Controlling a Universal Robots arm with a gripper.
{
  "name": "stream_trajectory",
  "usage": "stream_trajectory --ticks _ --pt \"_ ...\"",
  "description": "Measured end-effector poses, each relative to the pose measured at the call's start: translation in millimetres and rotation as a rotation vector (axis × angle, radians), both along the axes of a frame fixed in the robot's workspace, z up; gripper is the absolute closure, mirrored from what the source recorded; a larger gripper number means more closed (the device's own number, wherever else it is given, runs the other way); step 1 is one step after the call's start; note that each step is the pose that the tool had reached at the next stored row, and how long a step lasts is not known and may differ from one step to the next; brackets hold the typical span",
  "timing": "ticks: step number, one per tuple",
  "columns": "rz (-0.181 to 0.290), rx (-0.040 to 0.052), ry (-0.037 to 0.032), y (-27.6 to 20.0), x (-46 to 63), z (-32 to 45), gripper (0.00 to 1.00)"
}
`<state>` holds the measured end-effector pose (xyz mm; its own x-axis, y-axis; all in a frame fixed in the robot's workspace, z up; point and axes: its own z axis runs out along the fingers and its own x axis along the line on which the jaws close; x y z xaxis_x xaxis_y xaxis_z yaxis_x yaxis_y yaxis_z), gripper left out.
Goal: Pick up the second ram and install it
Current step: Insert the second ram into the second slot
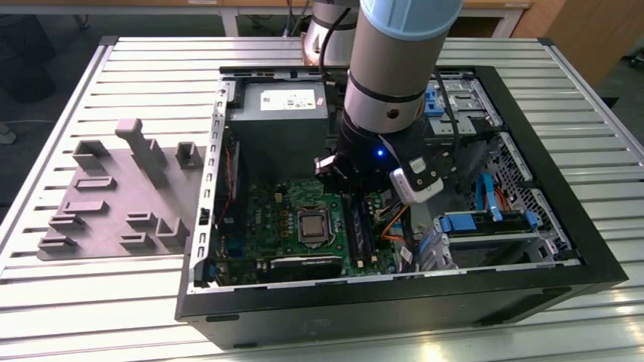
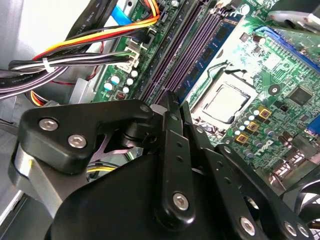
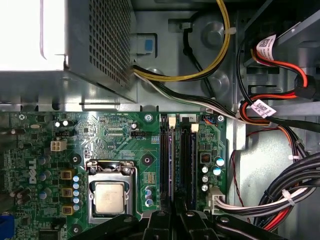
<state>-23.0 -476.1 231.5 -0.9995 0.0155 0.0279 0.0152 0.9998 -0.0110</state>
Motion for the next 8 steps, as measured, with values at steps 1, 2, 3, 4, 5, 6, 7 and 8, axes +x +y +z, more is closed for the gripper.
stream_trajectory --ticks 1,2,3,4,5,6,7,8 --pt "0.0 0.0001 0.0 0.0 0.0 -0.3 0.86" --pt "-0.001 0.0003 -0.0001 0.0 0.0 -0.7 0.86" --pt "-0.004 0.0002 -0.0001 0.0 0.0 -1.2 0.86" --pt "-0.007 0.0 0.0 -0.1 0.0 -1.6 0.86" --pt "-0.009 0.0 0.0 -0.3 0.0 -2.1 0.86" --pt "-0.01 0.0 0.0 -0.6 0.0 -2.8 0.86" --pt "-0.011 0.0002 0.0 -0.6 0.0 -4.0 0.86" --pt "-0.011 0.0 0.0 -0.6 0.0 -5.4 0.86"
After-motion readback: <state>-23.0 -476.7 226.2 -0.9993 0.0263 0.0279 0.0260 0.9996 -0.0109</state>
